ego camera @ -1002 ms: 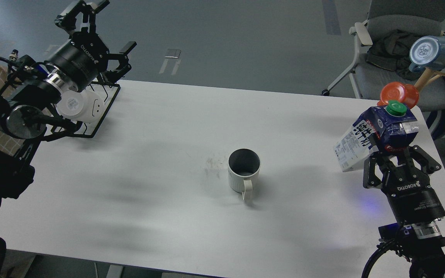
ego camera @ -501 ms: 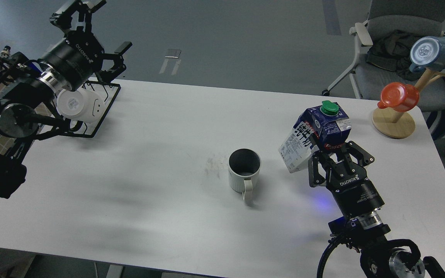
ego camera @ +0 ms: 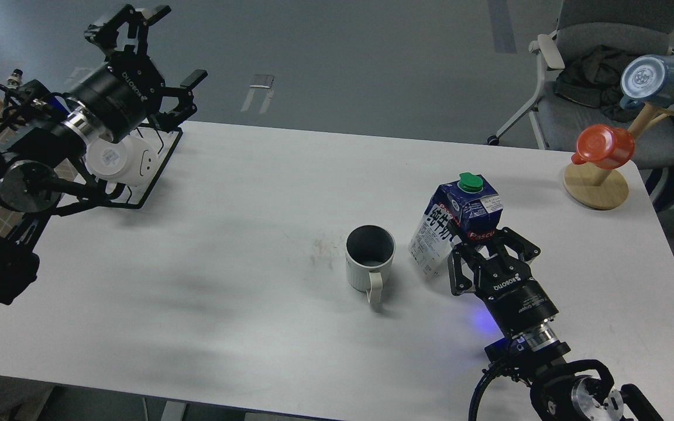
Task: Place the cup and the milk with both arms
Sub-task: 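Carry the milk carton toward the mug, beside its far side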
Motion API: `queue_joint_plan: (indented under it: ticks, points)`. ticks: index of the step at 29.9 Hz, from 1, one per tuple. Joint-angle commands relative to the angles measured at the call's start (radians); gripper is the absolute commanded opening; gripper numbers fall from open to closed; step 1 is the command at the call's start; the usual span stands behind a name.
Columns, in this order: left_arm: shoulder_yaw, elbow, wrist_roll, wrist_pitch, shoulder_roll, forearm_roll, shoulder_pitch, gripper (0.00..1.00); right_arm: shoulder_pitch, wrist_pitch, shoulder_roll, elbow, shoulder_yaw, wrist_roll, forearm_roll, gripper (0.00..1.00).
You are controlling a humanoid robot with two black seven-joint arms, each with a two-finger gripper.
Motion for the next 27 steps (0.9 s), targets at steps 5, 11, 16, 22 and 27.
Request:
queue_joint_plan:
  ticks: [5, 11, 16, 22, 27]
  points:
    - [0.001, -0.01, -0.001, 0.01, -0.003, 0.0, 0.001, 0.98, 0.009, 0.0, 0.0, -0.013, 0.0, 0.002, -0.01, 0.34]
    - [-0.005, -0.021, -0.001, 0.042, 0.001, -0.002, 0.027, 0.98, 0.012, 0.0, 0.0, -0.013, -0.012, 0.002, -0.02, 0.34]
    - [-0.01, -0.027, -0.001, 0.042, 0.001, -0.002, 0.025, 0.98, 0.021, 0.0, 0.0, -0.016, -0.012, 0.002, -0.02, 0.37]
    - [-0.013, -0.027, -0.001, 0.042, 0.01, -0.002, 0.025, 0.98, 0.021, 0.0, 0.0, -0.014, -0.01, 0.012, -0.02, 0.8]
    - [-0.014, -0.028, -0.001, 0.042, 0.027, -0.003, 0.025, 0.98, 0.019, 0.0, 0.0, -0.014, -0.01, 0.011, -0.02, 0.94]
